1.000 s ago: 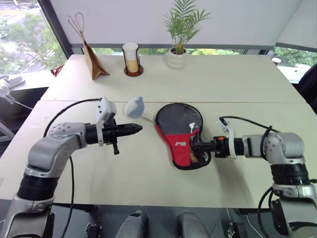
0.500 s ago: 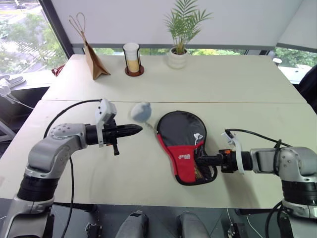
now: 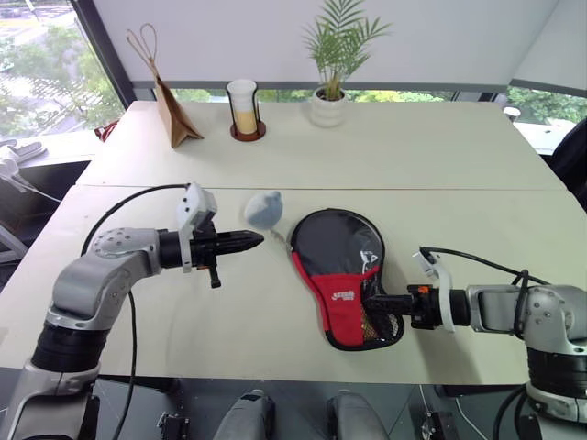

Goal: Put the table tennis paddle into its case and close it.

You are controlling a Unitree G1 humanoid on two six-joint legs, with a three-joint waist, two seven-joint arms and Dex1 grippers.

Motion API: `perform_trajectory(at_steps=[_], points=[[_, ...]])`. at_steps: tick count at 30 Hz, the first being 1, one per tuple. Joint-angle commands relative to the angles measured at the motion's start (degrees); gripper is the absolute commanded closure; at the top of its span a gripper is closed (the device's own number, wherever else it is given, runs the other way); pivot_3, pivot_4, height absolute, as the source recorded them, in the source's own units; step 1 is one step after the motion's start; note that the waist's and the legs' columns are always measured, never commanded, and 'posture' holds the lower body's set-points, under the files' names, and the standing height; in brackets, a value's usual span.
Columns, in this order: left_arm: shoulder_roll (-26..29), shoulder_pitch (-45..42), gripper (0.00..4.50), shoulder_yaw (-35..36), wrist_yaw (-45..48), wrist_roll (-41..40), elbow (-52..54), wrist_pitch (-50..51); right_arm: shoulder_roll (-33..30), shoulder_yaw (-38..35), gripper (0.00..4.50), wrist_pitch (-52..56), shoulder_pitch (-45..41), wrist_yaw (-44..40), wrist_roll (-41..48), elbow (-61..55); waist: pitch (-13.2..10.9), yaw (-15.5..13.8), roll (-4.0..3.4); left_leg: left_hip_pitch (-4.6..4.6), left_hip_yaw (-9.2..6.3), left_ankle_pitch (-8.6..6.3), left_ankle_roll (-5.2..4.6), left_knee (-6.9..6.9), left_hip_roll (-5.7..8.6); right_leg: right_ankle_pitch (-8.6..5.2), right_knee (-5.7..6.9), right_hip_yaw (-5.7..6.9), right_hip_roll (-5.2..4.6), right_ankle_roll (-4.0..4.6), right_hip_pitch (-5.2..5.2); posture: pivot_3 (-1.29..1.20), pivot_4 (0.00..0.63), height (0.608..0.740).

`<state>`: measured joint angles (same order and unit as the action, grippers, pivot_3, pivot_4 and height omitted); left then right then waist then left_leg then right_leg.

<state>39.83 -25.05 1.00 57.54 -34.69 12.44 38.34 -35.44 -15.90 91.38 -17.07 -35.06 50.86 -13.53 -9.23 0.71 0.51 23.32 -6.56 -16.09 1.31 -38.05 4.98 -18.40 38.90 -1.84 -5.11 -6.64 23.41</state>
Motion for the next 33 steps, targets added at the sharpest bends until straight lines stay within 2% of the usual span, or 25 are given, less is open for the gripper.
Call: perform_trajectory(at_steps=[1, 7, 15, 18, 25, 26, 29, 33], points=[[0.38, -0.47, 4.5, 0.56, 0.37, 0.03, 1.34, -1.0, -0.44, 0.16, 4.46, 1.12, 1.92, 1.21, 2.11, -1.71, 0.0, -0.03, 0.0, 0.0, 0.0, 0.0, 0.0, 0.0, 0.0, 0.0, 0.0, 0.0, 0.0, 0.0, 0.0, 0.0, 0.15, 0.74], [0.2, -0.5, 4.5, 0.7, 0.02, 0.08, 1.56, -0.92, -1.14, -0.33, 4.46, 1.12, 5.36, 3.11, 5.4, -3.11, 0.0, -0.1, 0.0, 0.0, -0.01, 0.0, 0.0, 0.0, 0.01, 0.0, 0.0, 0.0, -0.01, 0.0, -0.02, 0.0, 0.15, 0.74], [0.12, -0.43, 4.5, 0.65, -0.05, 0.21, 1.38, -1.12, -0.47, -1.47, 4.46, 1.12, 4.49, 6.23, 7.61, -2.55, 0.0, -0.02, 0.0, -0.01, -0.01, 0.0, 0.0, 0.0, 0.0, 0.0, 0.0, 0.0, 0.0, 0.0, -0.03, 0.0, 0.15, 0.74], [0.14, -0.26, 4.5, 0.67, -0.06, 0.11, 1.65, -1.02, 0.29, -3.0, 3.57, 1.11, 3.29, 7.35, 6.76, -2.34, 0.0, 0.0, 0.0, -0.01, -0.01, 0.0, 0.0, 0.0, 0.0, 0.0, 0.0, 0.0, 0.0, 0.0, -0.02, 0.0, 0.15, 0.74], [0.15, -0.16, 4.5, 0.81, -0.16, -0.08, 1.93, -0.87, -1.17, -3.94, 0.21, -2.16, 1.64, 8.8, 3.64, -2.05, 0.02, -0.07, 0.04, -0.08, 0.01, 0.0, -0.01, -0.06, 0.0, 0.0, 0.0, -0.01, 0.01, 0.0, -0.13, 0.0, 0.15, 0.74], [0.17, -0.08, 4.5, 0.82, -0.14, -0.05, 1.96, -0.94, -2.64, -3.91, 0.04, -3.85, 1.4, 8.2, 2.82, -1.66, 0.03, -0.13, 0.05, -0.12, 0.0, 0.0, -0.01, -0.08, 0.0, 0.0, 0.0, 0.0, 0.01, 0.0, -0.19, 0.0, 0.15, 0.74], [0.24, 0.15, 4.5, 0.87, -0.1, -0.03, 2.1, -1.03, -7.87, -3.61, 0.04, -9.28, -0.6, 5.92, -0.02, 1.56, 0.03, -0.41, 0.05, -0.13, 0.0, -0.02, -0.06, -0.11, 0.07, 0.0, -0.02, 0.0, -0.04, 0.0, -0.24, 0.0, 0.15, 0.74], [0.35, 0.23, 4.5, 0.88, -0.05, 0.06, 2.15, -1.13, -14.08, 0.88, 0.04, -20.39, -2.95, 0.0, -5.69, 2.92, 0.03, 0.03, 0.05, -0.11, 0.03, -0.01, -0.05, -0.07, 0.05, 0.0, -0.03, 0.04, -0.03, -0.01, -0.17, 0.0, 0.15, 0.74]])
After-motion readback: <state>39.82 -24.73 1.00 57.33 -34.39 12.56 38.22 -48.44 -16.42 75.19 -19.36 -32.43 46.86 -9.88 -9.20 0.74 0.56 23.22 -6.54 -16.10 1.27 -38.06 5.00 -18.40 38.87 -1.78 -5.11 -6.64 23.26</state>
